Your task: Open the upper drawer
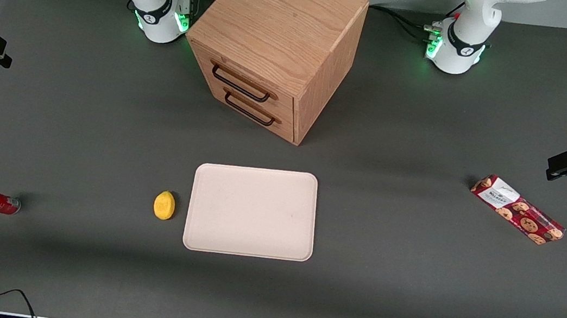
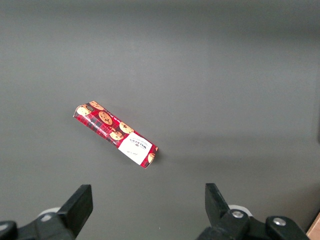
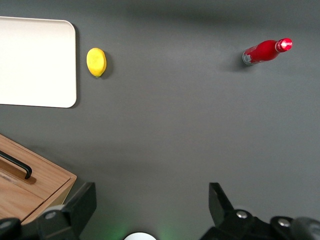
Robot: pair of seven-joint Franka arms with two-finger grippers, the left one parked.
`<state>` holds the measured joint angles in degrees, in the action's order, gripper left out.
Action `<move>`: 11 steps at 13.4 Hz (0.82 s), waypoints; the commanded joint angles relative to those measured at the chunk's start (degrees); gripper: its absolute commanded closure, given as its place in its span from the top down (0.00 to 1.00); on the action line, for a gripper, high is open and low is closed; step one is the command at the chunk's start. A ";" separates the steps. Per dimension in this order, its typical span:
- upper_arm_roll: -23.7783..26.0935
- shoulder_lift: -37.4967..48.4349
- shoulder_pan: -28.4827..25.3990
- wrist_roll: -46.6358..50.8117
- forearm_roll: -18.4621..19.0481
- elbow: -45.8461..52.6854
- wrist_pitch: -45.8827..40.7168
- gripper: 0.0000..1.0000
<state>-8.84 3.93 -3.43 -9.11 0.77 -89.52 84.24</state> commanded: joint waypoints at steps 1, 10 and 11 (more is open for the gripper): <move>0.14 -0.16 0.70 -1.44 -1.03 1.01 -2.05 1.00; 2.15 -0.59 -0.17 -1.97 -1.03 1.89 -2.85 1.00; 3.03 -0.59 -0.70 -1.97 -1.03 1.89 -2.85 1.00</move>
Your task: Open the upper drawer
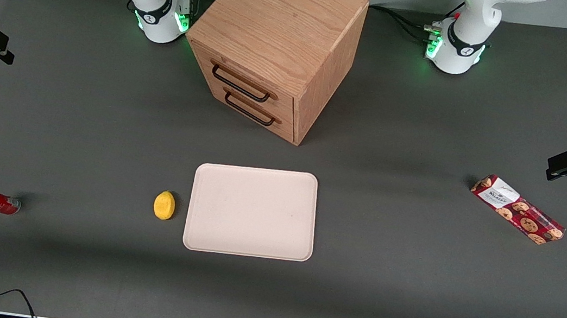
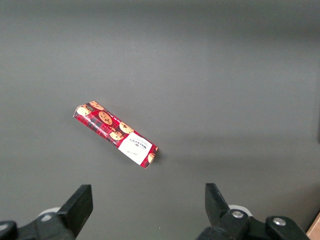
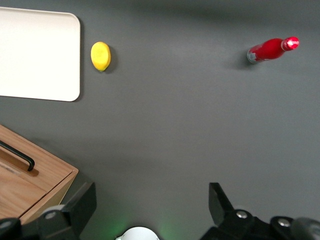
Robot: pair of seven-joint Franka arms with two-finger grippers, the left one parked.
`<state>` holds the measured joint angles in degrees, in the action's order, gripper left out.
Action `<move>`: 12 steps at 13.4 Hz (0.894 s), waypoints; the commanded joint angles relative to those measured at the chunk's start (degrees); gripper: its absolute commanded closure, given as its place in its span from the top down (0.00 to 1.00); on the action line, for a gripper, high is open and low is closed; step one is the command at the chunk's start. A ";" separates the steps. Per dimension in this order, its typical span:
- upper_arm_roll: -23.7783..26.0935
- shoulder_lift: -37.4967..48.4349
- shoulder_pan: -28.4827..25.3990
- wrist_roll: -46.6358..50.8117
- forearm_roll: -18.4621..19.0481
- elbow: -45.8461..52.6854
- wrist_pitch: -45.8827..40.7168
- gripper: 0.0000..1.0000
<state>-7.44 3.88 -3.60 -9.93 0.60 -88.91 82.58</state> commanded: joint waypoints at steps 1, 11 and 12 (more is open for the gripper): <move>2.42 -0.54 -2.27 -0.97 -0.86 1.28 -1.28 1.00; 0.93 -4.49 -29.86 -0.79 -6.75 -0.21 1.34 1.00; 0.93 -5.19 -31.71 -0.88 -6.75 -0.30 2.75 1.00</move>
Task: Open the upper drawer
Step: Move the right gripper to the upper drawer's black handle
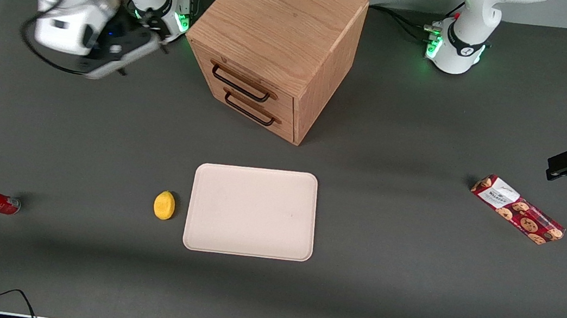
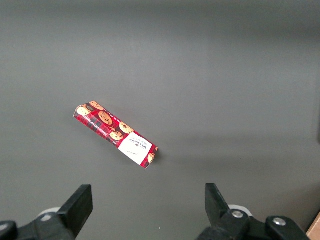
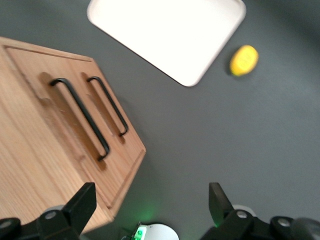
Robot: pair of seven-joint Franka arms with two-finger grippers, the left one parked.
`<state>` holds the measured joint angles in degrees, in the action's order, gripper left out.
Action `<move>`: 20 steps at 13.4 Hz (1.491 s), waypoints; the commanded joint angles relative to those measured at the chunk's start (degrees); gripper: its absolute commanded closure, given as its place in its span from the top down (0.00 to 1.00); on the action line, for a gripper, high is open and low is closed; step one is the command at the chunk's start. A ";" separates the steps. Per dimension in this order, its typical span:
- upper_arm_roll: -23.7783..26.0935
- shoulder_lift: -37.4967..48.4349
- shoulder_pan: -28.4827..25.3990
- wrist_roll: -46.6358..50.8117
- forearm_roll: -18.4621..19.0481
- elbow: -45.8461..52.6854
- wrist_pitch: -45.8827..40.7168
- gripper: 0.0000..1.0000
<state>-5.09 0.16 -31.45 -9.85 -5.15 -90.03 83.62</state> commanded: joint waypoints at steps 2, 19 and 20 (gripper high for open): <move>-1.50 -3.32 -6.77 -0.70 -1.00 0.91 4.17 1.00; -0.71 -15.63 -4.59 -5.18 -13.22 -2.08 5.85 1.00; -0.71 -15.98 -4.68 -5.27 -13.22 -2.17 5.85 1.00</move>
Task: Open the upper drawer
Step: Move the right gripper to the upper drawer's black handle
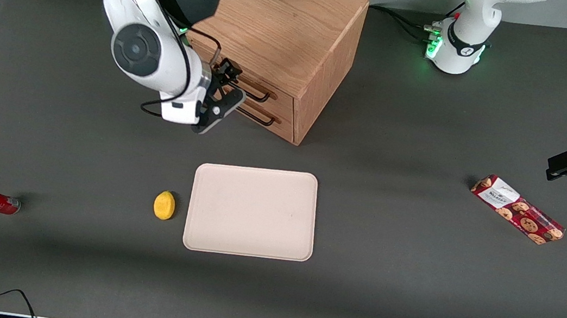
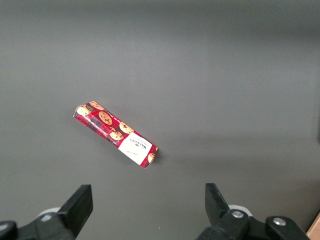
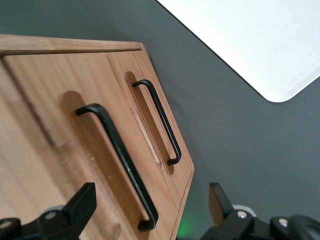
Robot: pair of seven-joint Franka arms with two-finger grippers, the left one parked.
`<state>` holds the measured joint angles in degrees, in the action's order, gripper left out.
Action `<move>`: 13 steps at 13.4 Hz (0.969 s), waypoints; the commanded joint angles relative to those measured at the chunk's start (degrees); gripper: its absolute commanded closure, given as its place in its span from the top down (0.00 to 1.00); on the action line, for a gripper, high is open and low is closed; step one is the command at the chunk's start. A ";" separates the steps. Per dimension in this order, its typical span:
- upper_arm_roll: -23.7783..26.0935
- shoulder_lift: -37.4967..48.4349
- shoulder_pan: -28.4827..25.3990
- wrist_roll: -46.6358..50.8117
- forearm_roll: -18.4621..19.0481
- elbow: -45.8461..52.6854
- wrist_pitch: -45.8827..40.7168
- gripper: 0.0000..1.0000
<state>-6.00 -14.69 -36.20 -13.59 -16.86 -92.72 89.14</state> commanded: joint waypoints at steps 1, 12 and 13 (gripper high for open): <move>0.72 -1.48 0.08 -1.96 -1.51 0.17 0.34 1.00; 1.95 -1.75 0.26 -8.65 -2.38 -7.39 4.64 1.00; 2.13 -1.66 0.26 -8.65 -2.56 -7.74 4.73 1.00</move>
<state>-4.37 -16.83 -36.23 -20.53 -17.73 -98.94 92.47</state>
